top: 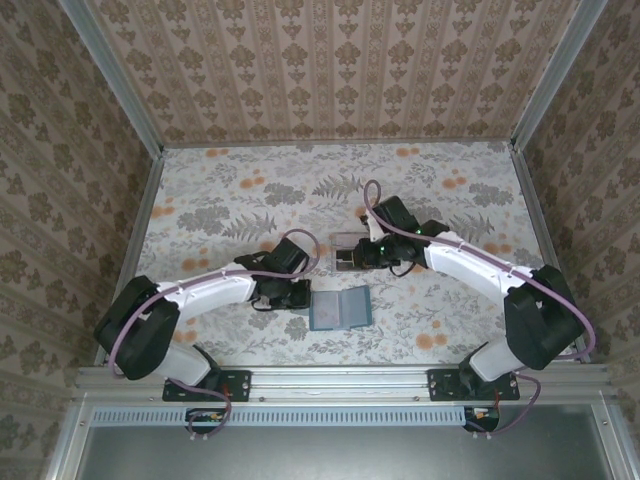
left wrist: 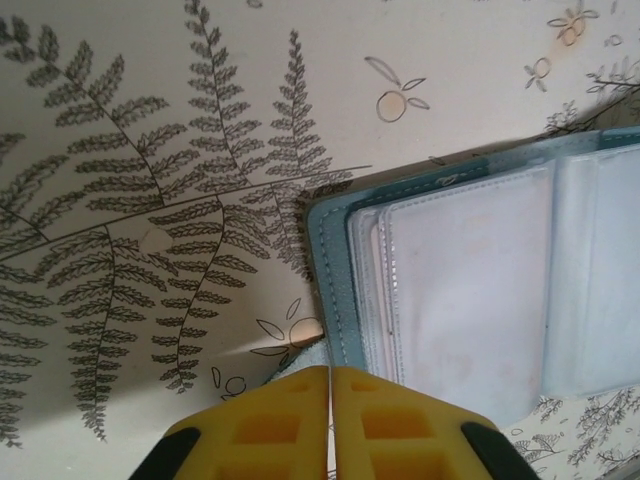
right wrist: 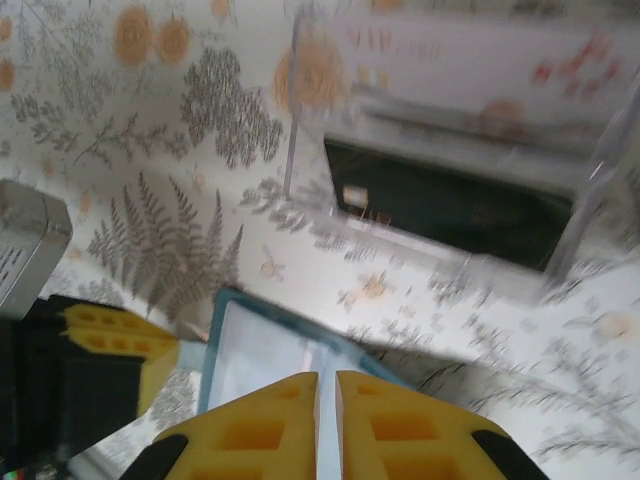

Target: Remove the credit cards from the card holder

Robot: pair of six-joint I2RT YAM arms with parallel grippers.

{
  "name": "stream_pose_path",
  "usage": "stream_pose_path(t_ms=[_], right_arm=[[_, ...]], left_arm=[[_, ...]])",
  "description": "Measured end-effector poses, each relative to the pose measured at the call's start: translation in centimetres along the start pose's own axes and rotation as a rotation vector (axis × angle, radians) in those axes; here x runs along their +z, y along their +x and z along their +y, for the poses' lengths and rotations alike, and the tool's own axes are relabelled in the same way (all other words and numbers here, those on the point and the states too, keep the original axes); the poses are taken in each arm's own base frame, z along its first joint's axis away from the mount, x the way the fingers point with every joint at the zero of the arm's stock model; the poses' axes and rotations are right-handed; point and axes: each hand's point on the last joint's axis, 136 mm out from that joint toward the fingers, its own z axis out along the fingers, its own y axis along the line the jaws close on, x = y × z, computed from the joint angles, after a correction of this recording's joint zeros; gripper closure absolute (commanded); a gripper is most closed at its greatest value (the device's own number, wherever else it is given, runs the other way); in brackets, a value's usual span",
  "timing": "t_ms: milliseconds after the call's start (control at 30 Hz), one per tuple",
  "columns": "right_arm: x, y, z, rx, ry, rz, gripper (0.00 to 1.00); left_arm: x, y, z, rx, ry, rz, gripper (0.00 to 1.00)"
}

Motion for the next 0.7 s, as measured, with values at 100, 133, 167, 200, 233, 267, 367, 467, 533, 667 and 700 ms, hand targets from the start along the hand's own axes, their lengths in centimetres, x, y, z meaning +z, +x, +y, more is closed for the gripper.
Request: stream_pose_path(t_ms=[100,133,167,200,233,267,367,467,533,667,700], right_arm=[[0.9,2.2,0.8,0.054,-0.032,0.044,0.86],[1.1,2.8,1.0,0.068,-0.043,0.054,0.86],[1.3,3.3,1.3,0.080,-0.054,0.065,0.86],[1.5,3.7,1.7,0.089,-0.065,0.073,0.85],[1.6,4.0,2.1,0.097,-0.076,0.081,0.84],[1.7,4.2,2.5,0.103,-0.086,0.087,0.84],[2.0,4.5,3.8,0.106,-0.118,0.088,0.82],[3.1,5.3,4.4,0.113,-0.122,0.116,0.81],[4.2,6.3,4.5,0.122,-0.108,0.153,0.81],[5.5,7.5,4.9,0.128,-0.092,0.202,0.81],[5.8,7.6,5.1,0.127,-0.092,0.210,0.81]], left_arm=[[0.3,0.2,0.4,-0.004,-0.018,0.010,0.93],[0.4,0.2,0.5,-0.005,-0.023,0.010,0.93],[0.4,0.2,0.6,-0.005,-0.026,0.009,0.93],[0.4,0.2,0.6,-0.005,-0.028,0.010,0.93],[0.5,0.2,0.7,-0.005,-0.031,0.009,0.93],[0.6,0.2,0.8,-0.006,-0.031,0.009,0.93],[1.1,0.7,1.5,-0.014,-0.046,0.025,0.93],[1.3,0.7,1.8,-0.023,-0.043,0.025,0.93],[1.4,0.7,1.7,-0.023,-0.033,0.024,0.93],[1.5,0.7,1.5,-0.019,-0.011,0.014,0.93],[1.5,0.7,1.4,-0.018,-0.006,0.012,0.93]])
